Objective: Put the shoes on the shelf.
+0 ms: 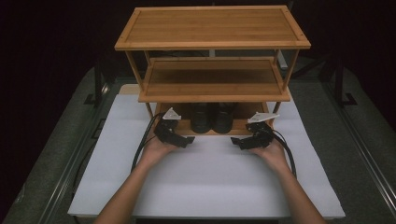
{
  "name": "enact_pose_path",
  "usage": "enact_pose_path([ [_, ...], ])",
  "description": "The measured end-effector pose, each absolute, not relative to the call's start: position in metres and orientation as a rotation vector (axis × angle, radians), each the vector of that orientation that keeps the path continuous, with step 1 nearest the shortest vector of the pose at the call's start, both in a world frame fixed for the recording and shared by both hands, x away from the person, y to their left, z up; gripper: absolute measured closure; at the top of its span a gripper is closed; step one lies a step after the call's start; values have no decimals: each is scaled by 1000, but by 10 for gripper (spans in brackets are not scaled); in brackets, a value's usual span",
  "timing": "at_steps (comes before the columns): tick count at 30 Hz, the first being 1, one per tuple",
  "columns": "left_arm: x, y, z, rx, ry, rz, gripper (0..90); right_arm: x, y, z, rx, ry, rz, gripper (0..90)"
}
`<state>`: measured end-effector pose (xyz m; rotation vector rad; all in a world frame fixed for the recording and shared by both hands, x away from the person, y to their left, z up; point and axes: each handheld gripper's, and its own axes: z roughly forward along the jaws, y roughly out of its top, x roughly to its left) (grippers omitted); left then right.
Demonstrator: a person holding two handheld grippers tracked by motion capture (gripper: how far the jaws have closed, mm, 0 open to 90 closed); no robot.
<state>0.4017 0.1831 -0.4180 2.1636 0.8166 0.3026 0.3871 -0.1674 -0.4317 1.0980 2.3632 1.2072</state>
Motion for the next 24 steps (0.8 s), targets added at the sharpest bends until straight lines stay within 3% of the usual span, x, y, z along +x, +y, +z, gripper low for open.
enact_pose_path([
  [10,341,233,-416,2209,797,336,0,329,-201,-428,1085,2327,1171,57],
  [24,268,309,-435,2245,925,447,0,259,-261,-448,1233,2260,1068,57],
])
